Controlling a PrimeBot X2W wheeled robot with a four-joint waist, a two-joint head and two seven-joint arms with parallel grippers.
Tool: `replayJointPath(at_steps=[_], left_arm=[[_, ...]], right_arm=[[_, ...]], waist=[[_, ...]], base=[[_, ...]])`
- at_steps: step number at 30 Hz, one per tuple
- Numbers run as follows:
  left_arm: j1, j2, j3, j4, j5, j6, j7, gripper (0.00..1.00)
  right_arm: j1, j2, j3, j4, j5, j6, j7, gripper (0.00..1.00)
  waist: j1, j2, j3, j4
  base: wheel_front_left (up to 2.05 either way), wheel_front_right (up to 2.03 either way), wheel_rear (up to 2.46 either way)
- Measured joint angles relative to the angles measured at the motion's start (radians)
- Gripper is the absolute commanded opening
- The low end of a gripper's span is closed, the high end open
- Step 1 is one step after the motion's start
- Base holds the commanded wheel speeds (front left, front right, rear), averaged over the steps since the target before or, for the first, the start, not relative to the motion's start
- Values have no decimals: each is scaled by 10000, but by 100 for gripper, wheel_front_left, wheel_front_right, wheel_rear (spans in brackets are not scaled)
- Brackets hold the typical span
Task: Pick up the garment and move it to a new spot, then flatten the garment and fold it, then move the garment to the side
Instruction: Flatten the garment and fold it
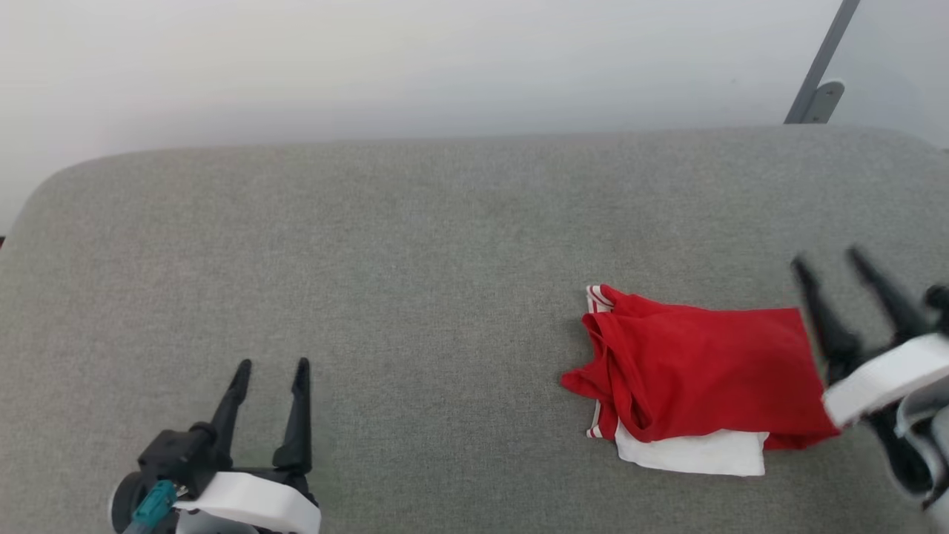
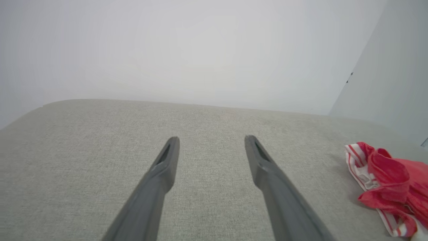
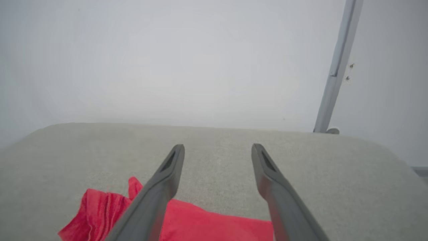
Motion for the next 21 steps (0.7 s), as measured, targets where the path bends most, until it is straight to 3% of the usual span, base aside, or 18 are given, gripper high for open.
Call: replayJointPath(at_steps=[3, 7, 21], left_arm=[[30, 48, 127, -159, 84, -13, 0, 100], [320, 165, 284, -359, 173, -13, 0, 100], [1906, 180, 1066, -1797, 500, -13, 0, 100]], right_arm=[[184, 491, -1225, -765, -872, 0, -40, 100], [1227, 976, -1881, -1471, -1896, 0, -38, 100], [3808, 1425, -3808, -3043, -2403, 0, -38, 100]], waist=[[0, 0, -147, -41], [0, 0, -352, -38], [0, 0, -547, 225]], base=[[0, 0, 0], [0, 0, 0], [0, 0, 0]])
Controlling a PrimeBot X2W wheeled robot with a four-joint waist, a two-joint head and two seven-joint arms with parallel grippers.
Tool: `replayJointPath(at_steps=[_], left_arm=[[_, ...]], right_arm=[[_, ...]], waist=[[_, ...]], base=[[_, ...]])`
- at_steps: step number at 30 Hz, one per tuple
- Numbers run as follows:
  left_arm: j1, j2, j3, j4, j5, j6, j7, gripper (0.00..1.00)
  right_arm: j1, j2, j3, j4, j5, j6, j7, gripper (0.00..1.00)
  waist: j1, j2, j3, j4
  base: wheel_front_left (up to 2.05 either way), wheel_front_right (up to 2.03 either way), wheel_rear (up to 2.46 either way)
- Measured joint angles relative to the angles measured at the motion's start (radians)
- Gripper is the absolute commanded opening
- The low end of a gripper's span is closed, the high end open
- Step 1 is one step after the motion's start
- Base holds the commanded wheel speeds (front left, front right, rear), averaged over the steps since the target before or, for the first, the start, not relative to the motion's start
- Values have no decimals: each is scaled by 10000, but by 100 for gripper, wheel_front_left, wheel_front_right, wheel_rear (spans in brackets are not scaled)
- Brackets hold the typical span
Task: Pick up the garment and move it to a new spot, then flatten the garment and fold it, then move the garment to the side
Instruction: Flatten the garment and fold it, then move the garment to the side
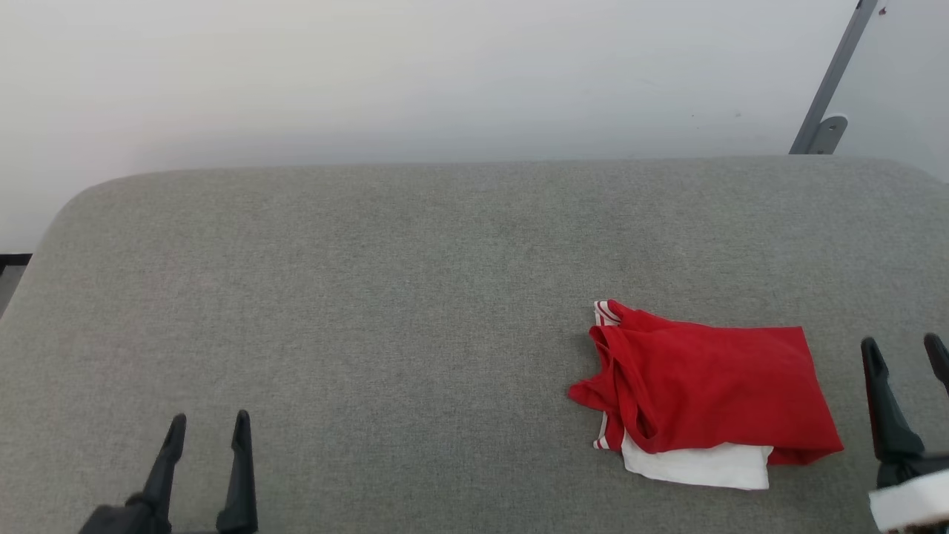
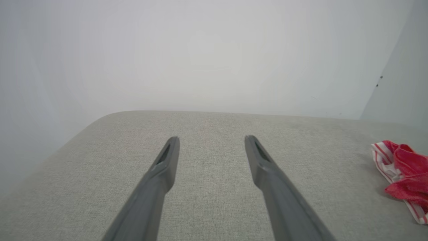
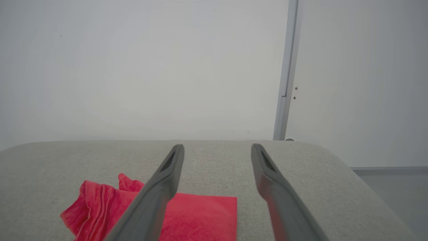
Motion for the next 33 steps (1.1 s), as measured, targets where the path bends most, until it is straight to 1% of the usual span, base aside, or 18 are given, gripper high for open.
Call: replayJointPath(at_steps=[5, 9, 15, 19, 22, 24, 25, 27, 30, 33], left_arm=[[441, -165, 50, -410, 127, 0, 0, 100], [443, -203, 54, -466, 144, 0, 0, 100], [382, -272, 8, -491, 224, 0, 0, 100], [187, -303, -127, -499, 249, 0, 0, 100], [-70, -326, -230, -495, 299, 0, 0, 100], [-248, -330, -368, -458, 303, 0, 0, 100], [-453, -313, -560, -384, 324, 0, 0, 100], [-741, -282, -773, -280, 334, 0, 0, 100], [-1249, -236, -968, -132, 343, 0, 0, 100], [-1759, -244, -1156, -19, 345, 0, 0, 100]], right_arm=[[539, 190, -393, -389, -58, 0, 0, 100], [653, 261, -466, -495, -67, 0, 2, 100], [644, 299, -485, -591, -59, 0, 119, 100], [439, 198, -288, -564, -38, 0, 489, 100], [-99, -125, -159, -451, 54, 0, 1016, 100], [-571, -431, -58, -186, 203, 2, 1601, 100], [-1036, -853, 151, 199, 295, -2, 2324, 100], [-1521, -1267, 504, 623, 606, 0, 3336, 100], [-2151, -2082, 1200, 1101, 961, 0, 4700, 100], [-2746, -2706, 1774, 1482, 1427, -2, 5902, 100]], waist=[[0, 0, 44, 54], [0, 0, 100, 70], [0, 0, 203, 49], [0, 0, 356, 38], [0, 0, 530, 20], [0, 0, 670, 8], [0, 0, 840, -5], [0, 0, 1034, -4], [0, 0, 1362, 36], [0, 0, 1715, 104]], base=[[0, 0, 0], [0, 0, 0], [0, 0, 0], [0, 0, 0], [0, 0, 0], [0, 0, 0], [0, 0, 0], [0, 0, 0], [0, 0, 0], [0, 0, 0]])
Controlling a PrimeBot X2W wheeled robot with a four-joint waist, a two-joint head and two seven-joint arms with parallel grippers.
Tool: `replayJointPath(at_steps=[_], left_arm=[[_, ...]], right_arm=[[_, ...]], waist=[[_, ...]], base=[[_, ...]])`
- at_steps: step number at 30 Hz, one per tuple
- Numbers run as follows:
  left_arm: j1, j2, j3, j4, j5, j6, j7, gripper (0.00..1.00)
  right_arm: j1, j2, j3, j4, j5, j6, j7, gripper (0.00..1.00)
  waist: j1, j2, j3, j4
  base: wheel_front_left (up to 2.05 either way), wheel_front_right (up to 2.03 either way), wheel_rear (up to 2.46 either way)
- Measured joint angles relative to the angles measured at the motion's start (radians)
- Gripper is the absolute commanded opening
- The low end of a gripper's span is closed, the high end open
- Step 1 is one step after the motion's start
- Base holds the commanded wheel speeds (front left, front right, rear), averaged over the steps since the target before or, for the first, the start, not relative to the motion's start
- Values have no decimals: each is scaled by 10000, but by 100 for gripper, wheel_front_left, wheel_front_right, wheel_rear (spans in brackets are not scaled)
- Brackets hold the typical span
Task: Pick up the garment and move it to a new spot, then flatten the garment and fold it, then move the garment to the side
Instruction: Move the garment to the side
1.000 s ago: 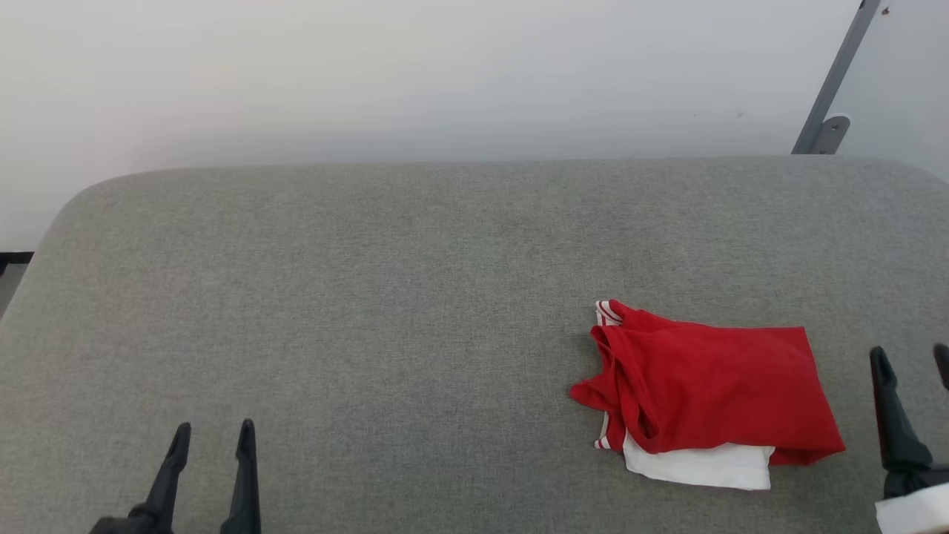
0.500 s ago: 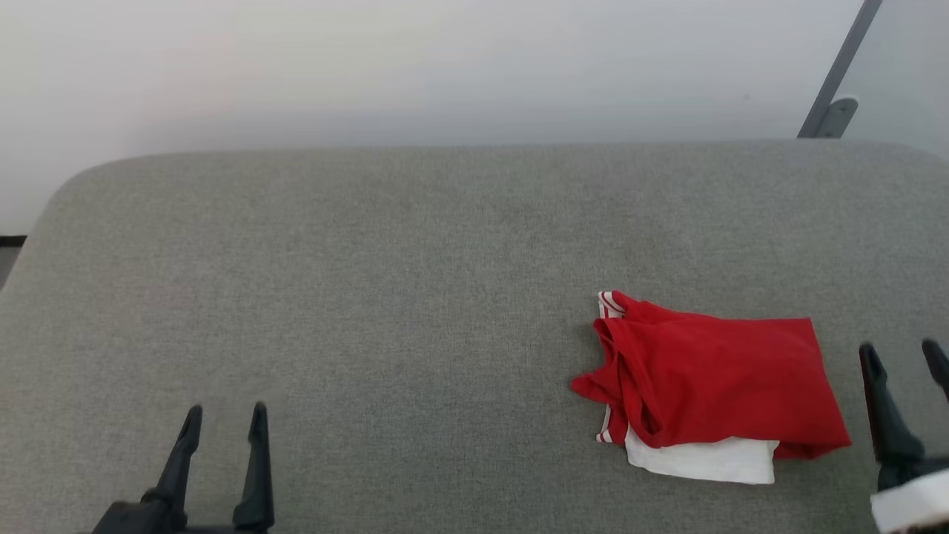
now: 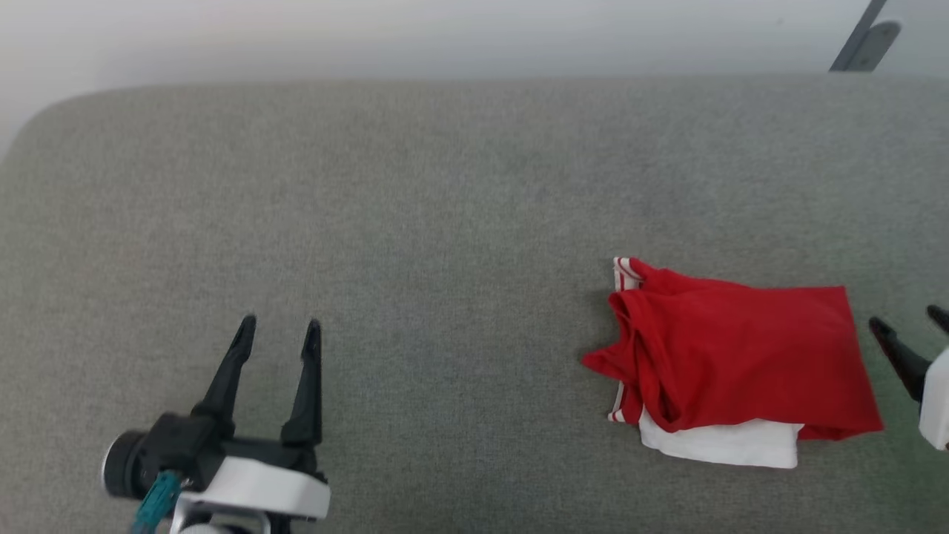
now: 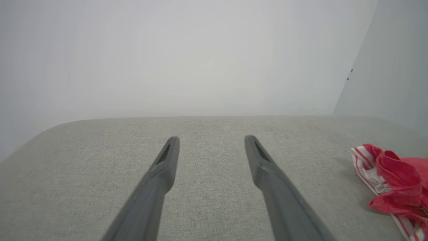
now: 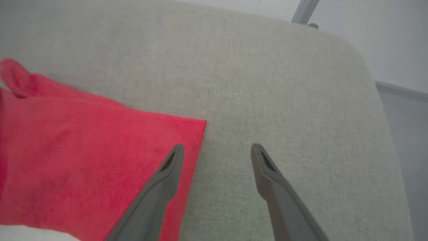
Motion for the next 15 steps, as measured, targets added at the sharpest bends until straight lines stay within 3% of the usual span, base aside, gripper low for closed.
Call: replayJointPath(at_steps=[8, 13, 14, 15], left_arm=[[-919, -86, -556, 249, 13, 0, 0, 100], [-1334, -159, -746, 337, 13, 0, 0, 100], [-1372, -165, -755, 347, 13, 0, 0, 100], [-1403, -171, -761, 376, 13, 0, 0, 100]], right_arm=[[-909, -974, 1822, 326, 1732, 2, 2980, 100], [-1142, -1432, 2291, 173, 2412, 2, 3480, 100], [-1179, -1519, 2376, 121, 2500, 0, 3532, 87], [-1226, -1590, 2441, 96, 2598, 2, 3538, 87]], waist=[[0, 0, 995, 259], [0, 0, 1546, 513], [0, 0, 1635, 558], [0, 0, 1720, 596]], base=[[0, 0, 0], [0, 0, 0], [0, 0, 0], [0, 0, 0]])
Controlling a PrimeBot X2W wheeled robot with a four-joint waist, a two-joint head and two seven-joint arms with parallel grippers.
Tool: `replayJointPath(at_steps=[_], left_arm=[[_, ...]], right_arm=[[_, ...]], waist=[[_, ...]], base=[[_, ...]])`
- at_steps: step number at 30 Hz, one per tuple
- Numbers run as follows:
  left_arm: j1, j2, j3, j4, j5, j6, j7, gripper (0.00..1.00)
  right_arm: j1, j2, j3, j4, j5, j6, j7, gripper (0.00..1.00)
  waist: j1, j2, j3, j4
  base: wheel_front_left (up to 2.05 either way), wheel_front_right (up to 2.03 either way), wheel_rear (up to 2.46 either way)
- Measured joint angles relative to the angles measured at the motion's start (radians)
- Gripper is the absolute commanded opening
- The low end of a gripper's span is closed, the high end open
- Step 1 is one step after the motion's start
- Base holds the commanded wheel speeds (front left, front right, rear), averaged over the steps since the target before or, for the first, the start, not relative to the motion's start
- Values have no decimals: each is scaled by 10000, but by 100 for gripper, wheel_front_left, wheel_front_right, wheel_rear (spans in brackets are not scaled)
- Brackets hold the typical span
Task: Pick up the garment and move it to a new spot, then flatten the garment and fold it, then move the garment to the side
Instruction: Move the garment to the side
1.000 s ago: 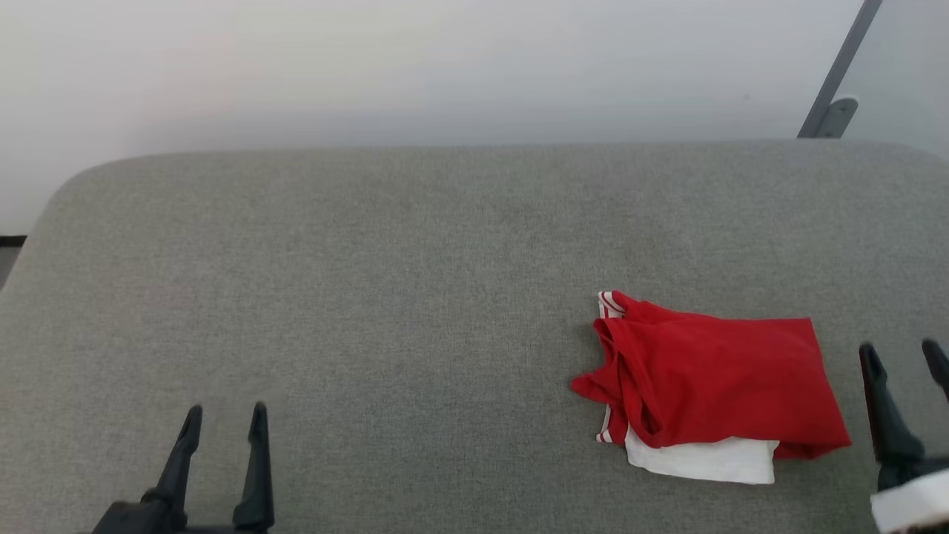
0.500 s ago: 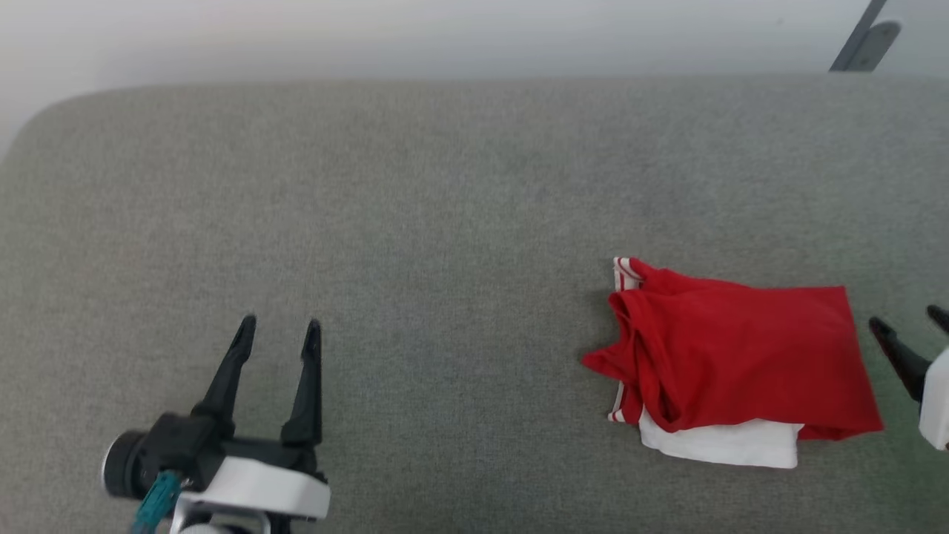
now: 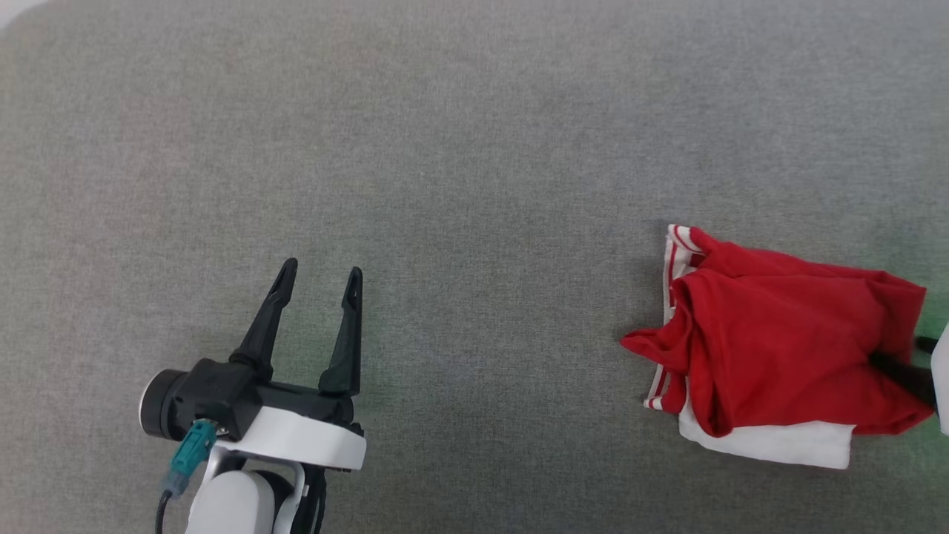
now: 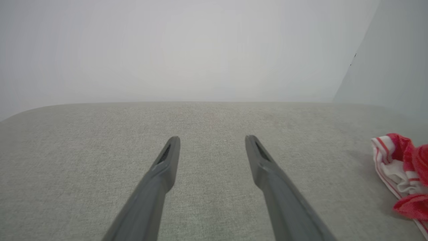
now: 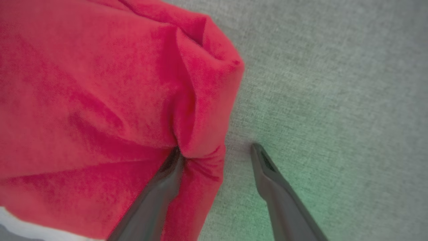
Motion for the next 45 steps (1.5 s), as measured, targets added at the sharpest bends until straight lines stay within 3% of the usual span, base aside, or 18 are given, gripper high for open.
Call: replayJointPath(at_steps=[1, 2, 3, 13, 19, 25, 35, 45], left_arm=[[-28, -4, -4, 23, 0, 0, 0, 100], [-67, -12, -8, 48, 0, 0, 0, 100], [-104, -23, -17, 59, 2, 0, 0, 100], [-346, 2, -155, 84, 71, 0, 0, 100], [-1155, 382, -192, -79, 36, 0, -2, 100], [-2493, 922, -763, -211, 142, 0, 0, 100], [-5154, 1536, -1655, -395, 414, 0, 0, 100], [-5719, 2059, -1499, -892, 518, 0, 0, 100]], right_arm=[[-38, -58, 63, -35, 82, -2, 4, 38], [-96, -102, 107, -38, 173, -2, -23, 10], [-122, -121, 115, -33, 270, 0, -107, 0], [-358, 54, -286, 368, 840, 54, -2002, 0], [-319, -842, -1325, 1026, 811, 4, -3371, 0], [-948, -1241, -2096, 2401, 531, 2, -4539, 0], [-3229, -846, -2558, 5473, -347, 2, -6401, 0], [-5513, 31, -2086, 7820, -1331, 2, -7685, 0]], waist=[[0, 0, 74, 30], [0, 0, 134, 52], [0, 0, 185, 59], [0, 0, 267, -659], [-1, 0, 497, -1478], [-1, 0, 1246, -2216], [0, -1, 2993, -2882], [0, -1, 3893, -3174]], base=[[0, 0, 0], [0, 0, 0], [0, 0, 0], [0, 0, 0], [0, 0, 0], [0, 0, 0], [0, 0, 0], [0, 0, 0]])
